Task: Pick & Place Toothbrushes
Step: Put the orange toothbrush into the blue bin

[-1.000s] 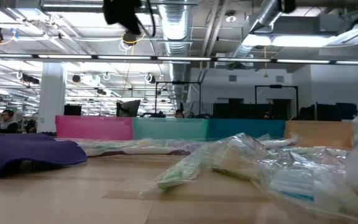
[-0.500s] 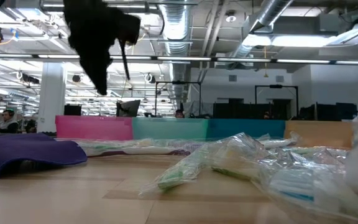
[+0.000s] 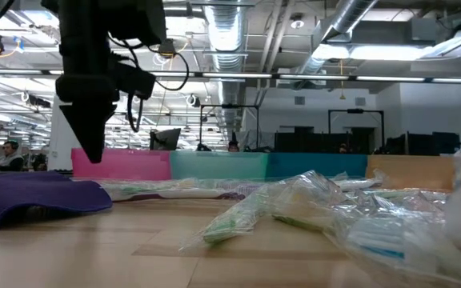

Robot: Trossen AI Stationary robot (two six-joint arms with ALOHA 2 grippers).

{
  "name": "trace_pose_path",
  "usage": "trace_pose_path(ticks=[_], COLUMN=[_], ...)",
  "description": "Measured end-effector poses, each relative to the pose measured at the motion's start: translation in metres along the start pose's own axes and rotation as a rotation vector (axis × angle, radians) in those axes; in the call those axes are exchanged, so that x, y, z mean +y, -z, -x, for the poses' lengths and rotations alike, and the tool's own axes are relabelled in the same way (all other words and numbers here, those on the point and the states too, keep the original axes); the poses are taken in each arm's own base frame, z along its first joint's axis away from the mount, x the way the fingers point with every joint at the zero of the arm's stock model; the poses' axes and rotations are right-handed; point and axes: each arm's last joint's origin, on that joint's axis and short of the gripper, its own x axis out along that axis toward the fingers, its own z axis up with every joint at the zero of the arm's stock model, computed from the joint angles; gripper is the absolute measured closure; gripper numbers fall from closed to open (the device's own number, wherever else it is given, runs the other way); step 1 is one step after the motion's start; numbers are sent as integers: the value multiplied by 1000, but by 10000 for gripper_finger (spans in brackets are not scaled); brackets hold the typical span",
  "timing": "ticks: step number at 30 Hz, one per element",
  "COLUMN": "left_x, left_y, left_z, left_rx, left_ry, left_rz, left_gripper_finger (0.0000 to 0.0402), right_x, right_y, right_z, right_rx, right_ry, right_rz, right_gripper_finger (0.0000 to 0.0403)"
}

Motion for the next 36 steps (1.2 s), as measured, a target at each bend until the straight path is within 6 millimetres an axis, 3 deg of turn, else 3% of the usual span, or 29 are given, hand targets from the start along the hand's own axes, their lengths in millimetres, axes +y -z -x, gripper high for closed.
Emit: trace_pose_path(ticks=[8,15,36], left_x=[-20,-24,-33], left_y=[2,6,3], left_z=[5,7,-32], left_rx=[-65,-131,-35], left_ry=[87,19,-65], left_rz=[-4,0,-15], left_gripper_finger=[128,128,128], right_x=[0,1,0], right_y=[0,1,0], right_z=[0,0,0], right_rx=[3,7,2], right_ry=[0,-2,2], right_rz=[-15,-16,-15], right_gripper_finger=[285,285,285])
